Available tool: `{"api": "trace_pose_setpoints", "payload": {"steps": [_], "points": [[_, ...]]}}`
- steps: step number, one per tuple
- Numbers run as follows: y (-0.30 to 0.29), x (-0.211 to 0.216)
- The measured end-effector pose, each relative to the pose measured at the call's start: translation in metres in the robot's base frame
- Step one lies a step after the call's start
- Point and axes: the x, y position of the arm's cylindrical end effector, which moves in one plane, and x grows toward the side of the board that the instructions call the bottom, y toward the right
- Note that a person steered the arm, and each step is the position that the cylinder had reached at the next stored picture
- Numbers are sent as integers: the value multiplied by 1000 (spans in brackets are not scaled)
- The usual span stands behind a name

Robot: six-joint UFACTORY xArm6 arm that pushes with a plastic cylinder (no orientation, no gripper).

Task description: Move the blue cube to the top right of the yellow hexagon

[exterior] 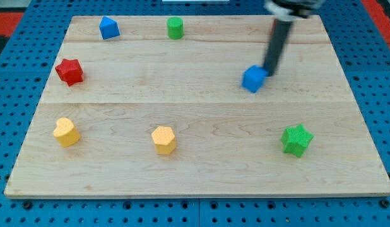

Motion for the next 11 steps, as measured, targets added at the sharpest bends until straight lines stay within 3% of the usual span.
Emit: {"api": "trace_pose_setpoints", "payload": {"steps": [1,2,3,4,5,6,7,8,10,11], "points": [[-109,-1],[-63,-30],[19,-27],[39,22],[-27,42],[-90,32],[-82,9],[-127,-3],[-78,53],[-103,59]]}}
